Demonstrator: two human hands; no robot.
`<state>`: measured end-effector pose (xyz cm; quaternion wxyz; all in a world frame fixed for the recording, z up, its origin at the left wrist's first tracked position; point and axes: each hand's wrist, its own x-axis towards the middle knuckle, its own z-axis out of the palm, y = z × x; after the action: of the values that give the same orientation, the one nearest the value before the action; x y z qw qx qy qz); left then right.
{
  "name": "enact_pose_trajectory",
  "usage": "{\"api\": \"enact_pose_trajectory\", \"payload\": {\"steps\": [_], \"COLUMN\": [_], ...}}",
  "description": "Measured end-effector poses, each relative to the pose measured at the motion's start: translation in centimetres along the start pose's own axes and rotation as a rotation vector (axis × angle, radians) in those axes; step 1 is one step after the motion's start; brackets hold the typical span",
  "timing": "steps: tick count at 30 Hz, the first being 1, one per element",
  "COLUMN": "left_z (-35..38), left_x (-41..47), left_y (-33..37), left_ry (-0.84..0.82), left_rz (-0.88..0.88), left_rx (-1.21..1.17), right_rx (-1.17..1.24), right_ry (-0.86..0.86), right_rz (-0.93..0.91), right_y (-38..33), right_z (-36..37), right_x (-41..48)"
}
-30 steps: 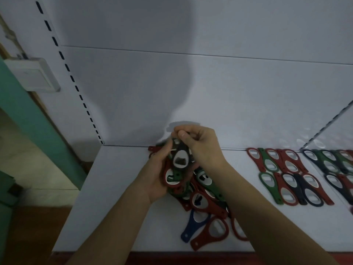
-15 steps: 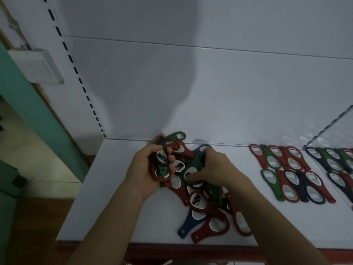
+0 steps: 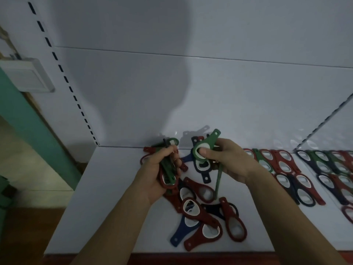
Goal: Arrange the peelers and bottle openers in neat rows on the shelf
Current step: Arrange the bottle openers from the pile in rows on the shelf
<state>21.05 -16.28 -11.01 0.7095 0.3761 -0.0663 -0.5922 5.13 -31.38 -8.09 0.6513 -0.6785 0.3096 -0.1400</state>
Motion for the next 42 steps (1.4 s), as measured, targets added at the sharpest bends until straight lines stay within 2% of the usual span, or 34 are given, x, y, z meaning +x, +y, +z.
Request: {"api": "enact_pose_trajectory", "payload": {"steps": [2, 4, 6, 8, 11, 14, 16, 21, 27, 32, 34, 36, 38, 42], "left_z": [1.0, 2.1, 2.7, 3.1, 3.6, 4.1, 4.8, 8.1, 13.1, 15.5, 16.3, 16.8, 17.3, 18.2], "left_x": [0.2, 0.4, 0.8, 1.2, 1.7, 1.9, 2.1, 2.8, 2.9, 3.0, 3.1, 3.1, 3.2, 3.5], "left_y": [-1.1, -1.7, -1.8, -1.4, -1.6, -2.5, -3.3, -6.6, -10.8, -13.7, -14.7, -15.4, -16.3, -18.4], "left_ry": [-0.053, -0.181, -0.21, -0.159, -0.1, -0.108, -0.114, -0.091, -0.099, 0.055, 0.105, 0.117, 0.122, 0.104], "left_rz": [-0.037, -0.046, -0.042, -0.07, -0.17, -0.201, -0.172, -0.105, -0.034, 0.043, 0.057, 0.054, 0.059, 0.104], "left_rx": [0.068, 0.098, 0.07, 0.042, 0.084, 0.077, 0.058, 0.036, 0.019, -0.017, -0.059, -0.073, -0.075, -0.108], "right_rx": [0.111, 0.045, -0.267, -0.619, -0.856, -0.857, -0.853, -0.597, -0.6, -0.757, -0.715, -0.568, -0.481, -0.556], "right_ry": [-0.068, -0.053, 0.036, 0.113, 0.151, 0.174, 0.276, 0.497, 0.636, 0.707, 0.767, 0.758, 0.665, 0.593], "right_rz": [-0.063, -0.14, -0.253, -0.363, -0.404, -0.457, -0.47, -0.418, -0.424, -0.494, -0.474, -0.397, -0.316, -0.299], "right_y": [-0.9, -1.7, -2.0, -1.8, -1.1, -1.0, -1.2, -0.7, 1.0, 1.3, 1.6, 2.0, 2.9, 5.3], "right_z": [0.8, 1.9, 2.7, 3.0, 2.0, 0.3, -1.1, -4.3, -7.0, -10.7, -12.9, -15.3, -17.5, -20.4], "right_x": [-0.5, -0.5, -0.3, -0.3, -0.7, -1.3, -1.7, -3.1, -5.0, -6.5, -7.1, -7.7, -8.3, -10.1]}}
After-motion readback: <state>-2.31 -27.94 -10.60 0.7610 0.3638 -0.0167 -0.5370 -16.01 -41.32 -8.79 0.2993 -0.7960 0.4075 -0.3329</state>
